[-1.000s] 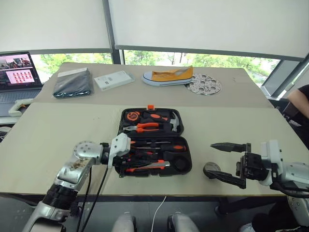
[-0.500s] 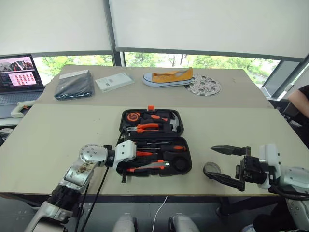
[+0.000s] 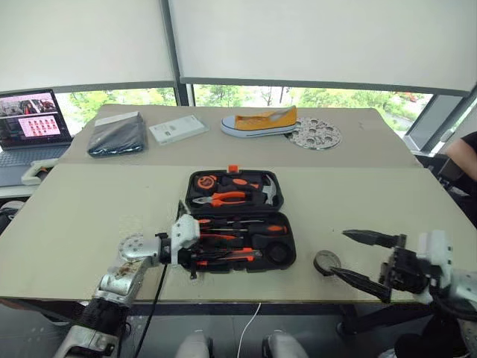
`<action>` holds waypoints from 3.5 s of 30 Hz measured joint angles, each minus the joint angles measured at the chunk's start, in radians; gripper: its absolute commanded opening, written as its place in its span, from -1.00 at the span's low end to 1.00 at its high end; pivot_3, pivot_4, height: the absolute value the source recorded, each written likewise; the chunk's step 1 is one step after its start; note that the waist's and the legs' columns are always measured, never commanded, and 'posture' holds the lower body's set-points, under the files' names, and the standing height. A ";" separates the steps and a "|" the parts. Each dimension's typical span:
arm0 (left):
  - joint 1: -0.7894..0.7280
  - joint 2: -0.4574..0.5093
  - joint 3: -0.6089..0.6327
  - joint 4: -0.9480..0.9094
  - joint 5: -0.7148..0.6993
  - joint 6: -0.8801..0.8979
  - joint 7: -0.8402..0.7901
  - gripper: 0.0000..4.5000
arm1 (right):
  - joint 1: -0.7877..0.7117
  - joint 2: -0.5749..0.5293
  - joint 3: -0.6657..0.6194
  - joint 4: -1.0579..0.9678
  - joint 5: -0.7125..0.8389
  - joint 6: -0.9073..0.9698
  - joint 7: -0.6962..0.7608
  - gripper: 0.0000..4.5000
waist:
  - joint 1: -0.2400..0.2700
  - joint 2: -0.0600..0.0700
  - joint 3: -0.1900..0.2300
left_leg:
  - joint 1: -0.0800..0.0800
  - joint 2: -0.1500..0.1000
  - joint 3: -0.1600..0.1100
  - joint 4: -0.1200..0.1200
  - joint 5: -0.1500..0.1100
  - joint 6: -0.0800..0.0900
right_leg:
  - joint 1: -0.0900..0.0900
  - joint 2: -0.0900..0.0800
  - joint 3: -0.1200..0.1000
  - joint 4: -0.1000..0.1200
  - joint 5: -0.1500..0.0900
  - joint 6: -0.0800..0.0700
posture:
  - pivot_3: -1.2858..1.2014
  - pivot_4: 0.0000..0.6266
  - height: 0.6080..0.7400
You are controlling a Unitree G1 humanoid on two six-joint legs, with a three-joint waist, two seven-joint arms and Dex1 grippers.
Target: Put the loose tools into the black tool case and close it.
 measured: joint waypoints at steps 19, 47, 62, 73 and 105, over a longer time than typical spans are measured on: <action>0.286 0.137 0.217 -0.176 -0.198 -0.080 -0.251 0.98 | 0.169 -0.200 -0.100 -0.111 -0.103 0.166 -0.082 1.00 | -0.016 0.000 0.004 | 0.009 0.000 0.001 -0.003 -0.004 -0.006 | 0.002 -0.002 0.002 -0.001 -0.006 -0.006 | 0.03 -0.52 1.00; 0.294 0.127 0.126 -0.240 -0.149 -0.069 -0.216 1.00 | -0.337 -0.383 0.522 -0.165 -0.233 0.651 -0.226 -0.24 | -0.006 -0.007 0.007 | 0.000 -0.002 0.000 -0.004 -0.006 0.003 | -0.003 -0.002 0.002 -0.004 -0.009 -0.002 | 0.03 -0.52 1.00; 0.349 0.130 0.167 -0.280 -0.162 -0.053 -0.126 1.00 | -0.559 -0.277 0.542 -0.140 -0.069 0.709 -0.098 -0.99 | -0.014 -0.008 0.008 | 0.000 0.000 0.000 -0.004 -0.006 0.003 | -0.003 0.001 0.002 -0.002 -0.006 0.000 | 0.03 -0.52 1.00; 0.379 0.142 0.214 -0.278 -0.187 -0.027 -0.097 1.00 | -0.854 -0.071 0.827 -0.031 -0.108 0.845 -0.150 -0.99 | -0.016 -0.009 0.009 | -0.005 -0.002 -0.001 -0.004 -0.006 0.003 | -0.007 -0.002 0.000 -0.003 -0.002 -0.008 | 0.03 -0.52 1.00; 0.200 0.178 0.330 -0.060 -0.091 0.227 0.321 0.03 | -0.764 -0.064 0.483 0.264 -0.130 0.580 -0.115 -0.13 | -0.010 -0.011 0.009 | -0.001 -0.001 -0.002 -0.004 -0.006 0.003 | -0.003 0.000 -0.002 -0.002 -0.003 -0.005 | 0.03 -0.52 1.00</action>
